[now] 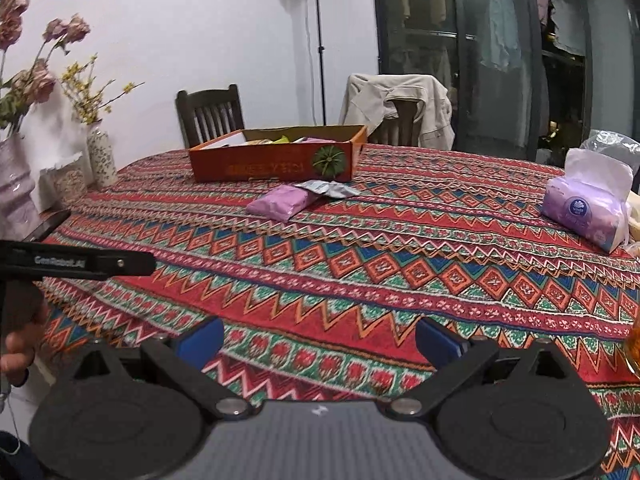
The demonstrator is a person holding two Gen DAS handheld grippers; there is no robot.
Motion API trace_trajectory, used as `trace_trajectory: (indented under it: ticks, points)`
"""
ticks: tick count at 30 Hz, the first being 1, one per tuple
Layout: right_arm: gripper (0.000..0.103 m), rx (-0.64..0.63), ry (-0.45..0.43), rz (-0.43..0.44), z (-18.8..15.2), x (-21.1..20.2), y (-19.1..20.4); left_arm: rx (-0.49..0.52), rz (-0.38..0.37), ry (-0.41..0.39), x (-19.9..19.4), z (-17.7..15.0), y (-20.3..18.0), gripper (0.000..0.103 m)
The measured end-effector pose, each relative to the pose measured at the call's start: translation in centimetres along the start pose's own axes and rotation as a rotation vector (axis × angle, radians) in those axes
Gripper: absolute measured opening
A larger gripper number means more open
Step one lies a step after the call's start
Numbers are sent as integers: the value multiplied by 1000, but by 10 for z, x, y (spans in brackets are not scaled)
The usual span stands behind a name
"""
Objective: Organize snacks
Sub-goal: 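Move both grippers back toward the last pink and white packets, then grasp the pink packet with the left gripper while the right grasps the white sachet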
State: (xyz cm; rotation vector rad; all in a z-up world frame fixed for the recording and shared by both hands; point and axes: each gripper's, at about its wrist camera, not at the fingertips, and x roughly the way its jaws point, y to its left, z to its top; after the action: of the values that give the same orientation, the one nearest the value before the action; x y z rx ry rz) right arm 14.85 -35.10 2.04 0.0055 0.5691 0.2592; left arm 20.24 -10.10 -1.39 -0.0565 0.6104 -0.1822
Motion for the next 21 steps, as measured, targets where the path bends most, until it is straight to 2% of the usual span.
trace_trajectory:
  ticks: [7,11,15,16,18,21]
  points:
    - [102,56,-17,-39,10,18,-15,146,-13,-30,72,43,-25,103]
    - [102,85,-25,-66,16,25,-21,150,-59,-7,123,70,-29,102]
    - [102,114,-36,-107,21,30,-26,139,-64,48,171,87,-29,87]
    - [102,124,-38,-116,21,31,-27,145,-70,62,179,88,-28,78]
    - [102,146,-38,-131,23,35,-29,168,-59,90,192,87,-26,67]
    - [102,167,-38,-149,30,45,-31,193,-75,94,184,87,-17,62]
